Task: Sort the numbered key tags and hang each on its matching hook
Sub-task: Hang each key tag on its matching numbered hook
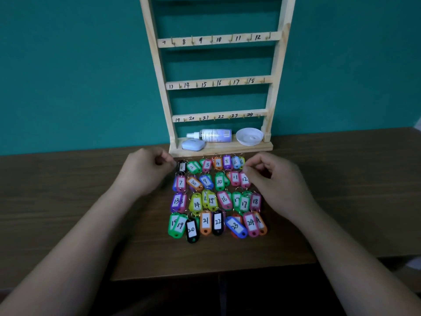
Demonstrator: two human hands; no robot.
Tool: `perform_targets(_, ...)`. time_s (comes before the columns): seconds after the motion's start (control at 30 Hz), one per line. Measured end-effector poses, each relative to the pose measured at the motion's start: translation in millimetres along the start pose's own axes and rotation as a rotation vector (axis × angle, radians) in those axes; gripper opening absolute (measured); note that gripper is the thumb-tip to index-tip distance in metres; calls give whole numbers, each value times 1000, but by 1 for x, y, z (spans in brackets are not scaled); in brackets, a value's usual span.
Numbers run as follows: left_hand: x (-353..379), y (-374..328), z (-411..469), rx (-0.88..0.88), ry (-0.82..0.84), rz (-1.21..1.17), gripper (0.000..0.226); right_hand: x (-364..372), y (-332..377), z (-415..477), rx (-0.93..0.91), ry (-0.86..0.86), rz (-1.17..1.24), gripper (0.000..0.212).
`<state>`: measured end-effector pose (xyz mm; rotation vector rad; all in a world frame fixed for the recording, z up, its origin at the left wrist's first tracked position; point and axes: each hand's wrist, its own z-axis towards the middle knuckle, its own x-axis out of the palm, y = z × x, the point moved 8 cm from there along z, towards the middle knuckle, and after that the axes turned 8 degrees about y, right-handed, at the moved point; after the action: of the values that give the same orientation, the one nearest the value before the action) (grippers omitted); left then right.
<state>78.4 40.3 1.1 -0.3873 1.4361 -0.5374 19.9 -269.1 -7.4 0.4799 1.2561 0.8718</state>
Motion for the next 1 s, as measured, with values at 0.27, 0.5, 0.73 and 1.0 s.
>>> perform_targets(0.27,9,35,33,-84,8,-22,9,3,2,2,-17,-50,-78,9)
perform_targets(0.5,18,33,56,-11,136,-132,19,0,6,3,-45,-74,-88,8)
perform_targets(0.73,24,28,58,65,204,-124,24,1,6,4,-60,-65,-93,9)
perform_targets(1.0,25,13,51,163,94,2,12,4,7,3,-54,-52,-76,9)
